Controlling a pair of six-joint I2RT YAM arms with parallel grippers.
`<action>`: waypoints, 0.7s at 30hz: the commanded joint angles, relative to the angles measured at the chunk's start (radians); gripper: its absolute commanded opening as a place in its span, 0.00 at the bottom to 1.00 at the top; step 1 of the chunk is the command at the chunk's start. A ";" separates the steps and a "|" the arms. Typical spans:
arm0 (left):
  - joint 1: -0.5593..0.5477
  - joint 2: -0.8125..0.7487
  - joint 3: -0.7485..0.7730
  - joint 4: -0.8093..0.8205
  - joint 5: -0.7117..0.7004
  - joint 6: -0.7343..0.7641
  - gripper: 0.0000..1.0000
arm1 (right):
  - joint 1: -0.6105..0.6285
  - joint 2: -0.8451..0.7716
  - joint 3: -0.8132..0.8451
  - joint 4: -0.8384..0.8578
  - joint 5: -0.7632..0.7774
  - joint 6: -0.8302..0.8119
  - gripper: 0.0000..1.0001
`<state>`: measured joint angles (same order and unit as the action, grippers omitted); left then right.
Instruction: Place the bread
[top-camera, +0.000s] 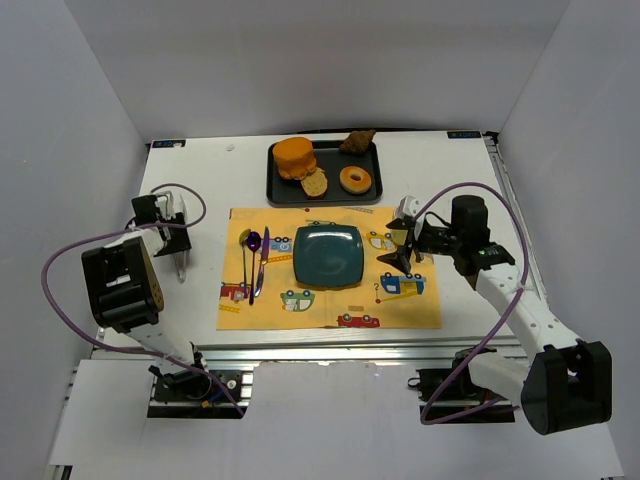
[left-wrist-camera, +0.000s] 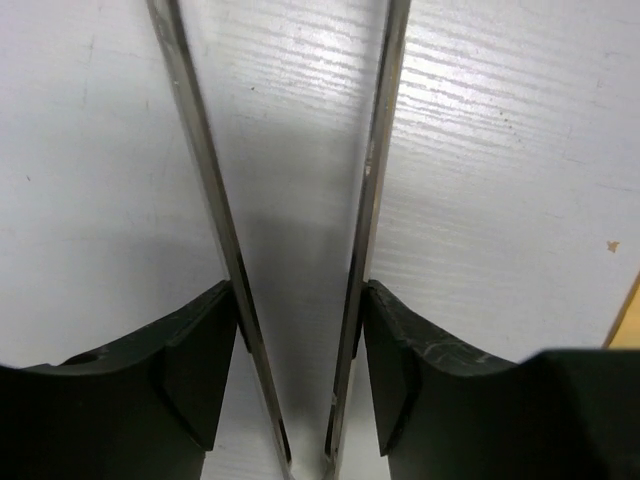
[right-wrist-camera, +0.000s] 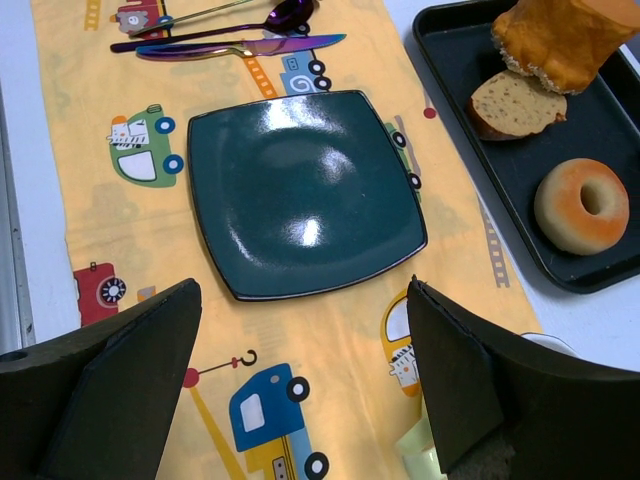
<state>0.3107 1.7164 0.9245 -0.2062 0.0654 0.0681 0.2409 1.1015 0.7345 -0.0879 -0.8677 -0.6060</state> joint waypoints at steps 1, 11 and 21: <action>0.004 0.092 -0.052 -0.099 0.021 -0.036 0.64 | -0.011 -0.022 0.019 0.042 -0.025 0.014 0.87; -0.004 0.104 -0.030 -0.117 -0.022 -0.048 0.69 | -0.023 -0.025 0.017 0.053 -0.034 0.035 0.87; -0.071 0.057 -0.049 -0.125 -0.081 -0.117 0.11 | -0.038 -0.034 0.020 0.056 -0.036 0.049 0.87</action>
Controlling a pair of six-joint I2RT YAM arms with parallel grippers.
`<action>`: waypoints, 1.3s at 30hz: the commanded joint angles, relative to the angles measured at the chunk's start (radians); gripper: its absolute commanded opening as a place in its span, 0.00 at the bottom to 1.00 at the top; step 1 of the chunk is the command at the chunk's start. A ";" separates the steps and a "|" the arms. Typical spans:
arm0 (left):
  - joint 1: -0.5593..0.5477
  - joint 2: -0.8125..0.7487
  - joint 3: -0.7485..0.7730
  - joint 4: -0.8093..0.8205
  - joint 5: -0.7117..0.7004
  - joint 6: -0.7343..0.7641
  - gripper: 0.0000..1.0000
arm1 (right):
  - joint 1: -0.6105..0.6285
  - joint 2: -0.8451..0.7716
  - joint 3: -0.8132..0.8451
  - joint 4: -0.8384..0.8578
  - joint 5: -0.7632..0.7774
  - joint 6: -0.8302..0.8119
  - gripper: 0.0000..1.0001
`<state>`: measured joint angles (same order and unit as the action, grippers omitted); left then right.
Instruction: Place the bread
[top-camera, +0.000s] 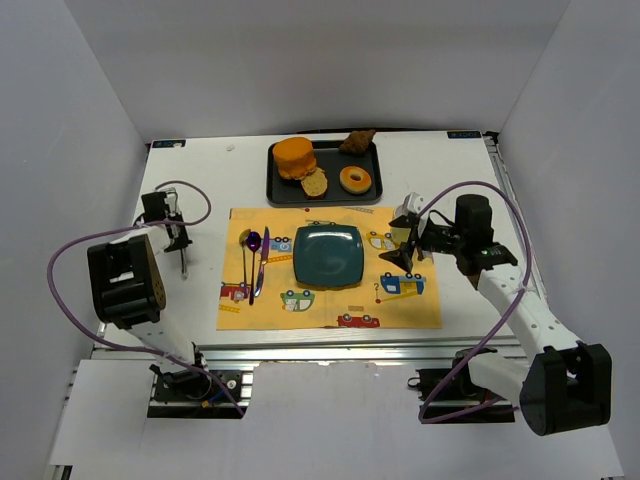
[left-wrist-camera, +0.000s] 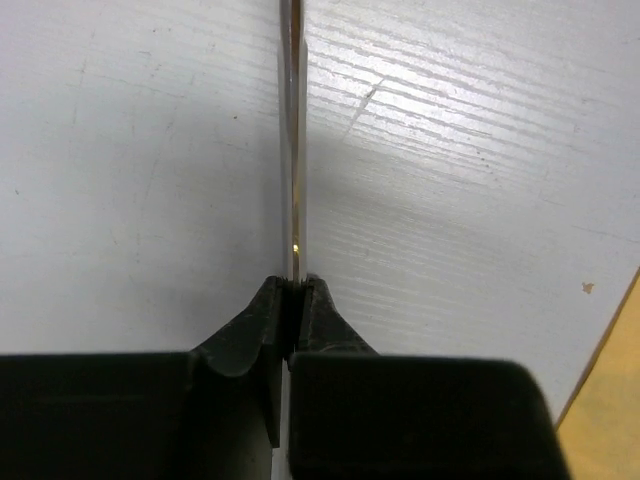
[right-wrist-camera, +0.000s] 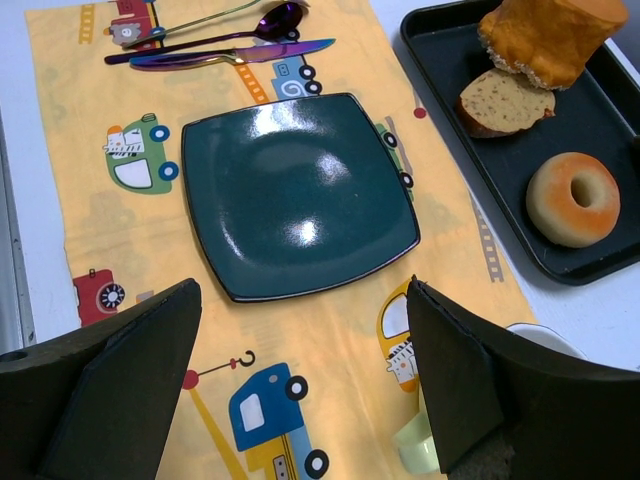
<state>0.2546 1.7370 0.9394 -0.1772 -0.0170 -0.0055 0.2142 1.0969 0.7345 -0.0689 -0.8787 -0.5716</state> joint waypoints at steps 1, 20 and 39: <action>-0.018 0.015 -0.059 -0.160 0.014 -0.053 0.08 | -0.015 -0.031 0.022 0.034 -0.025 0.015 0.87; -0.468 -0.251 0.073 -0.004 0.419 -0.648 0.36 | -0.050 -0.043 0.031 0.029 -0.042 0.042 0.87; -0.538 -0.033 0.318 -0.145 0.339 -0.630 0.49 | -0.067 -0.060 -0.010 0.046 -0.036 0.050 0.87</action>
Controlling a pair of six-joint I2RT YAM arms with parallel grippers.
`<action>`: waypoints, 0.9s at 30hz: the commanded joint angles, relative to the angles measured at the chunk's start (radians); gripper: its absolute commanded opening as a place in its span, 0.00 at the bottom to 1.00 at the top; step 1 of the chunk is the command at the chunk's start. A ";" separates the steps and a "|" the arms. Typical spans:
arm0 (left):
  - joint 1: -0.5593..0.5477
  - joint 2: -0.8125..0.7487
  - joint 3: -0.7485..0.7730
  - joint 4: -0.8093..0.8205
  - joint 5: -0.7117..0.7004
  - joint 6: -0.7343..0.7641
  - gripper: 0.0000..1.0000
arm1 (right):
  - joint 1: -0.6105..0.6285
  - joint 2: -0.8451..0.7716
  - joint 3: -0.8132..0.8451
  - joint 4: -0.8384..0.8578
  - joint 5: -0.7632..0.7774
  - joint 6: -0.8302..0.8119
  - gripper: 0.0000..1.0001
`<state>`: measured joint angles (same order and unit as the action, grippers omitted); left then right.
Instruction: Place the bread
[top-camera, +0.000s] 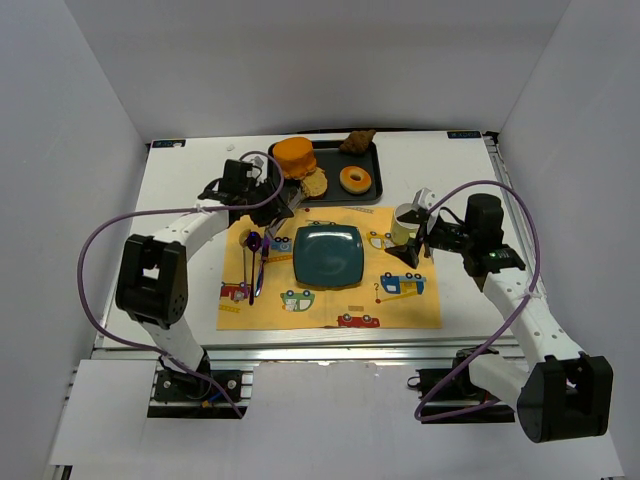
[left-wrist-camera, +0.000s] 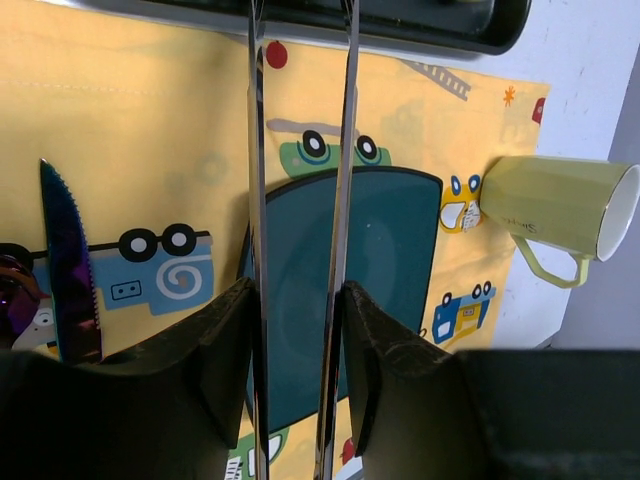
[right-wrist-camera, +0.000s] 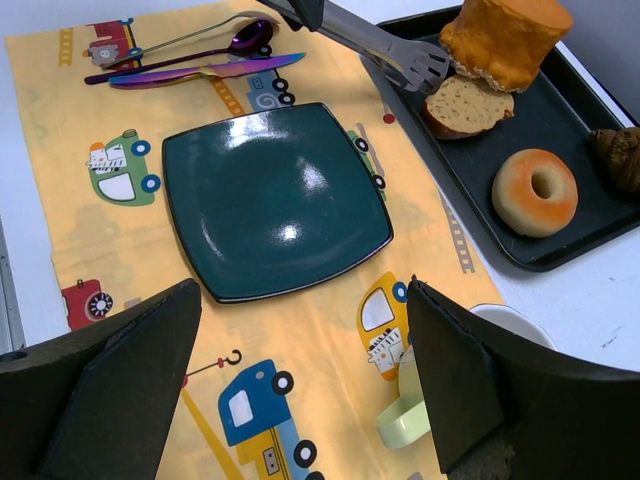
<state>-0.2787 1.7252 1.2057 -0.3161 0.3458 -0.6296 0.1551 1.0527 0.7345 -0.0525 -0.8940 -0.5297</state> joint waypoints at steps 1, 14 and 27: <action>-0.005 -0.019 0.058 -0.011 -0.027 -0.007 0.49 | -0.009 -0.016 -0.009 0.029 -0.022 0.008 0.87; -0.005 0.083 0.167 -0.077 -0.030 -0.065 0.51 | -0.022 -0.019 -0.027 0.042 -0.029 0.031 0.87; -0.005 0.154 0.255 -0.090 0.022 -0.099 0.38 | -0.032 -0.030 -0.047 0.102 -0.037 0.059 0.87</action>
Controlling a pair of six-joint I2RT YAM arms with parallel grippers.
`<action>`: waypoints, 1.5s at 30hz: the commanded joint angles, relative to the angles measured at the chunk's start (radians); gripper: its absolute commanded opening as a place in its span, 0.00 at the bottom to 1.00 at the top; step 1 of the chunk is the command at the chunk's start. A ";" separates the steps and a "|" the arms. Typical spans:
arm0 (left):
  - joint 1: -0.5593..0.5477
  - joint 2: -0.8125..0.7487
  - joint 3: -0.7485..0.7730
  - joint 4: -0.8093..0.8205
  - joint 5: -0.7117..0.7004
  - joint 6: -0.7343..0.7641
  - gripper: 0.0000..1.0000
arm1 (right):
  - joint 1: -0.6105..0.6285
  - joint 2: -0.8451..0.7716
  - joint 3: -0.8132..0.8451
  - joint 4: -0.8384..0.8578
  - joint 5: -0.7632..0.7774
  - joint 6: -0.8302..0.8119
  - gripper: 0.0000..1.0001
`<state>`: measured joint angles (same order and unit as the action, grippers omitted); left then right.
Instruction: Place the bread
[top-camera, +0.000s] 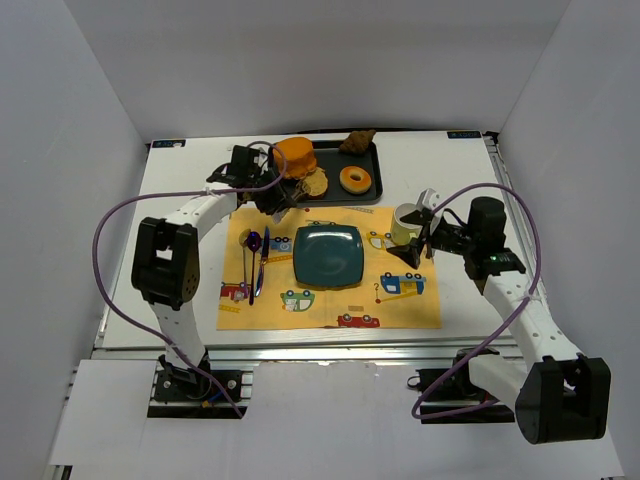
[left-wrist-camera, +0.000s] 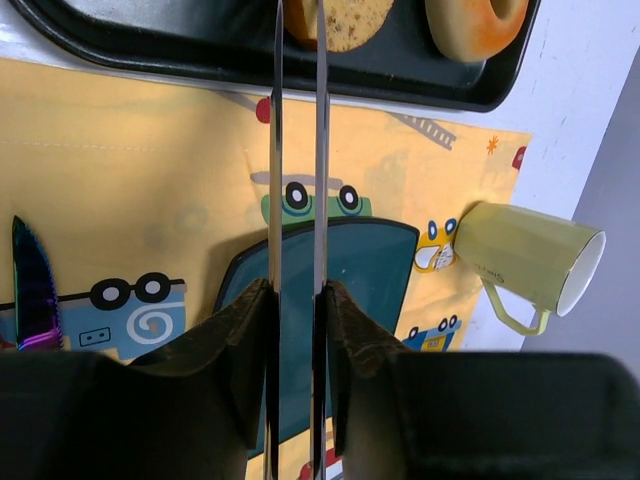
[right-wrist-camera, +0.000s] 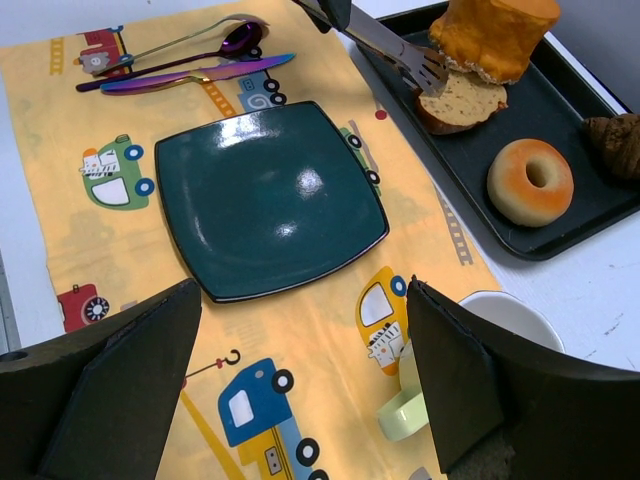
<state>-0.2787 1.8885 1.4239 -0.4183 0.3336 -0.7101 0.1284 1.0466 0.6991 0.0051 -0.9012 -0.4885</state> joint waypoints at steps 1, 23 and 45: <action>-0.005 -0.009 0.030 0.021 0.042 -0.023 0.35 | -0.009 -0.023 -0.012 0.044 -0.030 0.019 0.87; 0.023 -0.153 -0.180 0.523 0.231 -0.457 0.02 | -0.029 -0.051 -0.006 0.059 -0.042 0.045 0.87; -0.115 -0.782 -0.580 -0.149 0.173 0.018 0.00 | -0.049 -0.034 0.008 -0.004 -0.085 -0.045 0.88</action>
<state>-0.3214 1.1702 0.9222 -0.4107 0.5526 -0.7483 0.0849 1.0100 0.6899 -0.0010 -0.9501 -0.5095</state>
